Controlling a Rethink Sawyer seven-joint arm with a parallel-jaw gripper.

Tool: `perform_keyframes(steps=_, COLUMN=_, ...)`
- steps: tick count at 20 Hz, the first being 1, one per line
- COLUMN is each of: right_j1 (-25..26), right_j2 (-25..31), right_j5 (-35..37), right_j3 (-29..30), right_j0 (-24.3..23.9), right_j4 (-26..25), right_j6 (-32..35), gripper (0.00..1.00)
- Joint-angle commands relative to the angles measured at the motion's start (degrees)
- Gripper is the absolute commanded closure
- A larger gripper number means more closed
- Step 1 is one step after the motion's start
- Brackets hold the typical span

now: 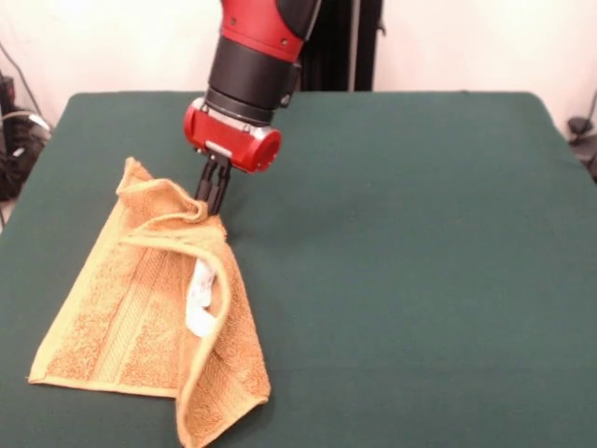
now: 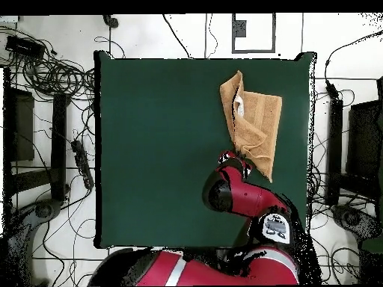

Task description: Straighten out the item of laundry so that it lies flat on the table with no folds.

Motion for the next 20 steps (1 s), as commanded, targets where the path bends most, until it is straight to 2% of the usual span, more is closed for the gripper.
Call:
perform_keyframes(steps=1, right_j1=2.9, right_j2=2.7, right_j5=1.6, right_j3=7.6, right_j0=3.6, right_j4=6.6, right_j6=14.3, gripper=1.00)
perform_keyframes(steps=8, right_j1=1.9, right_j2=3.7, right_j5=1.8, right_j3=9.0, right_j0=3.6, right_j4=8.7, right_j6=13.5, gripper=1.00)
perform_keyframes(steps=20, right_j1=-11.7, right_j2=9.6, right_j5=14.2, right_j3=11.0, right_j0=1.6, right_j4=12.4, right_j6=12.1, gripper=1.00)
